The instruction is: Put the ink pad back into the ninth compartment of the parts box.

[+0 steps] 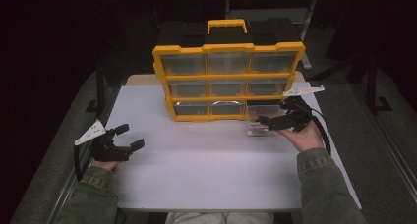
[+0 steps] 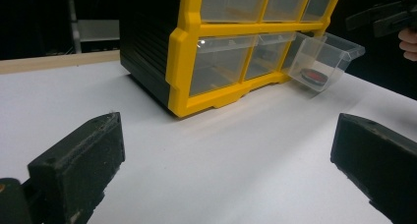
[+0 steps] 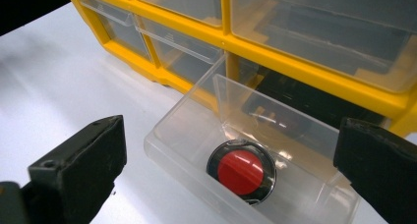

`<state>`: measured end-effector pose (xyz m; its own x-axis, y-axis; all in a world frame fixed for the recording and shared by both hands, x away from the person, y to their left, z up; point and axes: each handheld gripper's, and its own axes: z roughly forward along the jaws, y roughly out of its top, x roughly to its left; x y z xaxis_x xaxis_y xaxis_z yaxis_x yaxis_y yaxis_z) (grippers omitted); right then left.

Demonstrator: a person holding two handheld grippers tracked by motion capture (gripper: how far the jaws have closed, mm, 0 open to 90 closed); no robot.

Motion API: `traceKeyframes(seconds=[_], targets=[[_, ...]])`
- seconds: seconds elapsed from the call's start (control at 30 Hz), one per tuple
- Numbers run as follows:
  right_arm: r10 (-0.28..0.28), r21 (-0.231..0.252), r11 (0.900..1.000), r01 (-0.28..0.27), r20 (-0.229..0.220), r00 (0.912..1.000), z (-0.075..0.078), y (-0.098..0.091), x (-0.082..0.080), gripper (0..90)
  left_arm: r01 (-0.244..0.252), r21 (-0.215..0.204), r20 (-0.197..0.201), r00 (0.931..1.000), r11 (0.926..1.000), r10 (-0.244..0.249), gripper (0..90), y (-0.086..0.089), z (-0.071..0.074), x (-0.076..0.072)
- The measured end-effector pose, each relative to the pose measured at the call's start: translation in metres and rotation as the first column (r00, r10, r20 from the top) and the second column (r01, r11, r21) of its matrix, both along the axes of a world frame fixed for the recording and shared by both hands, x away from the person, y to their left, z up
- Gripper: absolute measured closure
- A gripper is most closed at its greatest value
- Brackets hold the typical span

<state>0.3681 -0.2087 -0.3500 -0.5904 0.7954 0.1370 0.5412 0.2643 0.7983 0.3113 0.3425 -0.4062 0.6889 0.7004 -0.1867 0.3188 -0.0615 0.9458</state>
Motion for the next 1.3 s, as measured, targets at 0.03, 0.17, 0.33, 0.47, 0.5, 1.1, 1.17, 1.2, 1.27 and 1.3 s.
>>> traceKeyframes(seconds=[0.03, 0.17, 0.33, 0.47, 0.5, 1.1, 1.17, 1.2, 1.27, 1.3], targets=[[0.001, 0.003, 1.0000, -0.001, 0.001, 1.0000, -0.001, -0.001, -0.001, 0.0, -0.001, -0.001, 0.000, 1.0000, 1.0000, 0.001, 0.0, 0.000, 0.000, 0.000], [0.004, 0.008, 1.0000, -0.004, -0.002, 1.0000, -0.005, -0.002, -0.005, 0.0, -0.002, -0.003, -0.003, 1.0000, 1.0000, 0.002, 0.0, 0.000, 0.000, 0.000], [-0.007, 0.038, 0.9993, 0.006, 0.011, 0.9999, -0.011, -0.008, -0.011, 0.0, -0.003, -0.007, -0.006, 1.0000, 1.0000, 0.003, 0.0, 0.000, 0.000, 0.000], [-0.011, 0.048, 0.9988, 0.011, 0.006, 0.9999, -0.013, -0.010, -0.015, 0.0, -0.001, -0.007, -0.007, 1.0000, 1.0000, 0.001, 0.0, 0.000, -0.001, -0.001], [-0.008, 0.050, 0.9987, 0.008, 0.007, 0.9999, -0.014, -0.010, -0.016, 0.0, -0.001, -0.006, -0.008, 1.0000, 1.0000, 0.001, 0.0, 0.000, -0.001, -0.001], [-0.036, 0.094, 0.9951, 0.031, 0.057, 0.9977, -0.026, -0.023, -0.039, 0.0, 0.003, -0.010, -0.008, 1.0000, 0.9999, -0.003, 0.0, 0.001, 0.000, 0.000], [-0.041, 0.091, 0.9952, 0.036, 0.059, 0.9974, -0.028, -0.024, -0.041, 0.0, 0.002, -0.010, -0.009, 1.0000, 0.9999, -0.002, 0.0, 0.001, 0.000, 0.000], [-0.043, 0.094, 0.9949, 0.037, 0.059, 0.9973, -0.031, -0.026, -0.042, 0.0, 0.002, -0.010, -0.009, 1.0000, 0.9999, -0.002, 0.0, 0.001, 0.000, 0.000], [-0.046, 0.091, 0.9950, 0.040, 0.059, 0.9972, -0.031, -0.026, -0.042, 0.0, 0.000, -0.010, -0.011, 0.9999, 1.0000, 0.000, 0.0, 0.001, 0.000, 0.000], [-0.050, 0.085, 0.9954, 0.044, 0.066, 0.9966, -0.033, -0.027, -0.043, 0.0, 0.000, -0.009, -0.013, 0.9999, 1.0000, 0.000, 0.0, 0.001, 0.000, 0.000]])
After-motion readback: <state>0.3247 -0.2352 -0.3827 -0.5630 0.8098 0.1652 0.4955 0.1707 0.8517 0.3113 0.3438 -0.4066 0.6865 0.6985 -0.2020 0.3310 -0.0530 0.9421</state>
